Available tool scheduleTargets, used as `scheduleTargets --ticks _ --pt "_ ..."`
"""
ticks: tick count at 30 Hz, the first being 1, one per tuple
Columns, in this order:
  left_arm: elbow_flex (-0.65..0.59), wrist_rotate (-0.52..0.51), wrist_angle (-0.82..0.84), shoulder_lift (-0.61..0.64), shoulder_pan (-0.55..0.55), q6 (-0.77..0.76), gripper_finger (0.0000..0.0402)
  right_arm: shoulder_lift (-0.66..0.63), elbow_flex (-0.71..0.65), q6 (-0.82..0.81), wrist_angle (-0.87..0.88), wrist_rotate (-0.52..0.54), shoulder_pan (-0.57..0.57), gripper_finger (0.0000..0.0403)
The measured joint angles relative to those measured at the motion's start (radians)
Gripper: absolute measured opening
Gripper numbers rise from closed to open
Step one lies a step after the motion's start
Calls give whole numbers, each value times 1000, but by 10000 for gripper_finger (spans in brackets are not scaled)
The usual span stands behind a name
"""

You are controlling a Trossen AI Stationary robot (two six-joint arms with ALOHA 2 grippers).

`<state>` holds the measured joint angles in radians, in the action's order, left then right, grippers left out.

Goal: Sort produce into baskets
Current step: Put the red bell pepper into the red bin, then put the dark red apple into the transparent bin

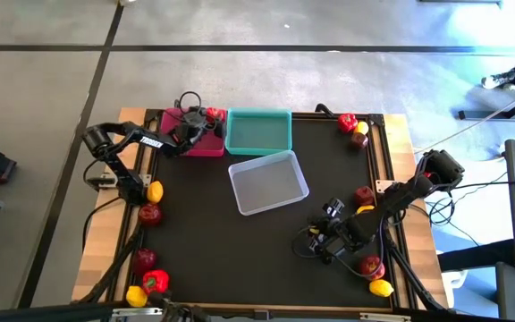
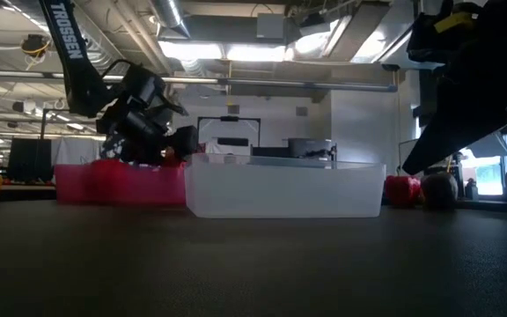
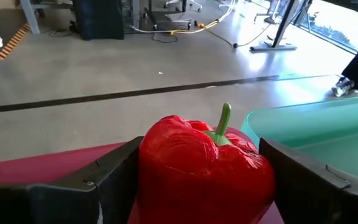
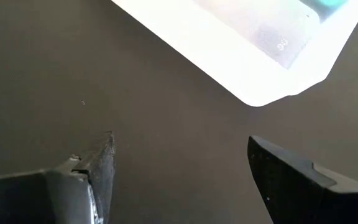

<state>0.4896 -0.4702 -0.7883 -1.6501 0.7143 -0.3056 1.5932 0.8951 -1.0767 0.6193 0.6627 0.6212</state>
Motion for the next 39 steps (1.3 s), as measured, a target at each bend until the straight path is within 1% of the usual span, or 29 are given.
scheduleTargets --ticks 12,15,20,22,24,29,33,36,39 --pt "0 4 65 0 2 -2 307 0 0 0 0 7 0 292" --pt "0 6 76 0 4 5 328 0 0 0 0 7 0 292" --pt "0 23 73 3 4 18 390 0 0 7 1 7 0 292" --pt "0 33 72 8 0 45 395 0 0 7 2 7 0 292" --pt "0 33 73 21 -9 58 388 0 0 7 3 7 0 292" --pt "0 42 79 118 -63 108 380 0 0 12 10 7 0 292" --pt "0 64 133 253 -134 142 379 0 0 30 10 7 0 292" --pt "1 68 198 369 -200 94 379 0 0 34 6 7 0 292" --pt "2 111 296 475 -282 77 379 0 0 35 -16 40 0 292"
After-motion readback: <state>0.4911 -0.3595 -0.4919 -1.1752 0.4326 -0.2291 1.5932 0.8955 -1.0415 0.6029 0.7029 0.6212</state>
